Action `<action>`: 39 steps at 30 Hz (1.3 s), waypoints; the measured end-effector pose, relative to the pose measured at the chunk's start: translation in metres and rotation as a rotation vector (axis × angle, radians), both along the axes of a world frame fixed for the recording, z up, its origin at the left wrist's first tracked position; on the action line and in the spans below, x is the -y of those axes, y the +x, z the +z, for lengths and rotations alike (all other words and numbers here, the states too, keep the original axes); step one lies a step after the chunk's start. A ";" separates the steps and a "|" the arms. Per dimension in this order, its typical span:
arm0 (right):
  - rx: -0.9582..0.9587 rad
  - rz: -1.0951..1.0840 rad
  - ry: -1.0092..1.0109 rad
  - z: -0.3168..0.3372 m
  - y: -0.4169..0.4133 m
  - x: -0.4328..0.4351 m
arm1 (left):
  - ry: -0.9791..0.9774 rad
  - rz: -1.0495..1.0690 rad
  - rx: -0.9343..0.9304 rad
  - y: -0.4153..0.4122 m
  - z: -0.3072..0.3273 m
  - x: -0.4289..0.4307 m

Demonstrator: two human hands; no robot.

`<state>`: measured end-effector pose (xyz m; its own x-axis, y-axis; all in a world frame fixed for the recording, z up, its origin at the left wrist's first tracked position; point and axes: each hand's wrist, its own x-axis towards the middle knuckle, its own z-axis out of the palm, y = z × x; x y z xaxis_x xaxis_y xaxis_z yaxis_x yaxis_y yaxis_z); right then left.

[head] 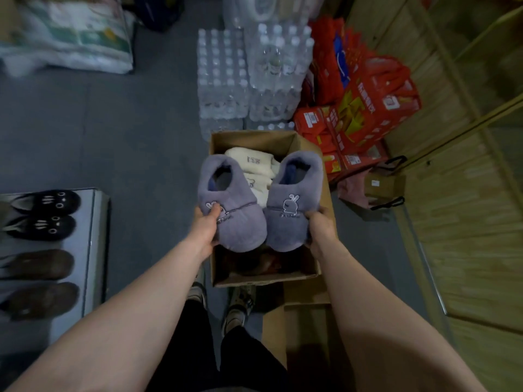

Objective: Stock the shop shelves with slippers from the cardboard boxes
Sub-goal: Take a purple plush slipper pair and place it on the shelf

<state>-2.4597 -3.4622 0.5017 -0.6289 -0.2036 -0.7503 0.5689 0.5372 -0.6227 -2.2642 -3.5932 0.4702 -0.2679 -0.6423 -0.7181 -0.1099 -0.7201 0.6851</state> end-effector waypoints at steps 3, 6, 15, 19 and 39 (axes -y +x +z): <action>0.145 -0.027 -0.157 0.010 0.001 0.008 | 0.015 0.035 -0.081 0.012 0.018 -0.002; 0.137 0.006 -0.331 0.023 0.006 0.016 | 0.016 0.087 -0.150 0.019 0.036 -0.009; 0.114 0.274 -0.393 0.036 0.027 0.021 | -0.027 0.088 -0.238 0.053 0.074 -0.020; 0.138 0.242 -0.409 0.047 0.049 0.016 | -0.142 0.125 -0.229 0.071 0.090 -0.033; 0.209 0.354 -0.446 0.062 0.292 -0.111 | -0.289 0.423 -0.309 0.318 0.065 -0.196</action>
<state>-2.1677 -3.3514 0.5632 -0.3141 -0.6966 -0.6450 0.5381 0.4291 -0.7255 -1.9462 -3.3973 0.5348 -0.1148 -0.8966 -0.4277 0.3811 -0.4374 0.8146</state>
